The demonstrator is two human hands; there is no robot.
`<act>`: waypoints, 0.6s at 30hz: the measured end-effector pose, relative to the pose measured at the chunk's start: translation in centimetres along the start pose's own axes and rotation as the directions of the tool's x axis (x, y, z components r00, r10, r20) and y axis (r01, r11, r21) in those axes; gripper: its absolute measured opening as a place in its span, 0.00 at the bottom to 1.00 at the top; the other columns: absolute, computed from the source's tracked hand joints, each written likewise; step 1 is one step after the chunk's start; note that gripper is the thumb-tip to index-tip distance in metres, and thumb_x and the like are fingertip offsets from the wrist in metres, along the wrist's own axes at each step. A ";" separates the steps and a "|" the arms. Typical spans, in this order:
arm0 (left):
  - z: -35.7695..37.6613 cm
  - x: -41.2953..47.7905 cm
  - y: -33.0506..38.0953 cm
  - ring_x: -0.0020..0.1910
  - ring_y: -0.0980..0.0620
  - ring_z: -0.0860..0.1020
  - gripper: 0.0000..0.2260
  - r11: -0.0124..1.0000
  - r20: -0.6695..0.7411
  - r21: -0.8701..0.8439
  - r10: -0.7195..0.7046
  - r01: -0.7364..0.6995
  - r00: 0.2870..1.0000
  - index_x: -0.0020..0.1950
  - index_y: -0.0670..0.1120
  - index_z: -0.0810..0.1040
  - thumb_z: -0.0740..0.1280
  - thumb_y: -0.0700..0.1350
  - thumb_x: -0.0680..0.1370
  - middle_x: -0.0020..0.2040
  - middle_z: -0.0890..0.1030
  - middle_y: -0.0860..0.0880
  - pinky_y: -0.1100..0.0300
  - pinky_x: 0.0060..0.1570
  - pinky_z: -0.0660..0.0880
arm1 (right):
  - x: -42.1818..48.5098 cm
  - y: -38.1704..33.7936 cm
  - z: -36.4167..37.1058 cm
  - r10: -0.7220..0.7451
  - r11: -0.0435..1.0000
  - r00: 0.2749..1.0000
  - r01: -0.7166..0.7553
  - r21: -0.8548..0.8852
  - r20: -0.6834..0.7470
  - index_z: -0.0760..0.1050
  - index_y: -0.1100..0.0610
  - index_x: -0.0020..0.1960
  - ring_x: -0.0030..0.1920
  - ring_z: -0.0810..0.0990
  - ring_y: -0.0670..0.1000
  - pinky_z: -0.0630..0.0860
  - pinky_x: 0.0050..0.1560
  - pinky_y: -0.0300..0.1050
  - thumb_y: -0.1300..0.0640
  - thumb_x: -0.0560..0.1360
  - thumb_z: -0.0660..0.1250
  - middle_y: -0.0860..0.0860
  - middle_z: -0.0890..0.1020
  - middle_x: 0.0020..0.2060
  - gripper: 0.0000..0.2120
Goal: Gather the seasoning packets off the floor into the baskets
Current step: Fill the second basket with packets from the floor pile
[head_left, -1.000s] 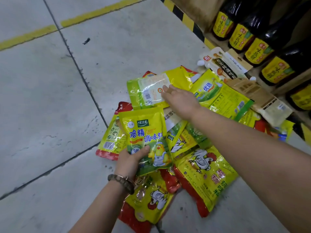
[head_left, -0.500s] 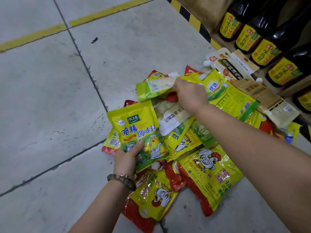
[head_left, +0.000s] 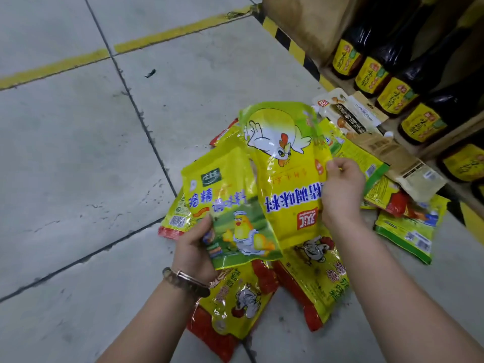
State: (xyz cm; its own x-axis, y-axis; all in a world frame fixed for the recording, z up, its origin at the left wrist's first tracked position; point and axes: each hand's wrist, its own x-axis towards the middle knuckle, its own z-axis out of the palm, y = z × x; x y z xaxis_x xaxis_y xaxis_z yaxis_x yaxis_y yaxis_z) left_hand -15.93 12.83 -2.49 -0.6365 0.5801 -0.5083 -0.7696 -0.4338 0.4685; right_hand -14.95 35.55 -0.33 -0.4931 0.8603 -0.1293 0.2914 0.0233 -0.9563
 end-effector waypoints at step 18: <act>3.1 4.5 -2.8 0.42 0.44 0.81 0.10 0.924 -0.126 0.273 -0.241 0.267 0.962 0.43 0.43 0.84 0.72 0.43 0.64 0.42 0.84 0.43 0.45 0.52 0.76 | -2.7 2.9 -1.4 0.361 0.860 0.812 -0.480 0.173 0.458 0.76 0.60 0.41 0.33 0.80 0.51 0.75 0.38 0.43 0.64 0.78 0.60 0.53 0.81 0.32 0.09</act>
State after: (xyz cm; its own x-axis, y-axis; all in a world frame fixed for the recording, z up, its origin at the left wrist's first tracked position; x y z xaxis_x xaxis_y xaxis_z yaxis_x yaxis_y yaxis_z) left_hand -16.50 18.81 -3.88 -0.4337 0.5761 -0.6928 -0.8671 -0.0579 0.4947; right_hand -11.64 33.95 -2.38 -0.6711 0.4737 -0.5702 0.3452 -0.4810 -0.8059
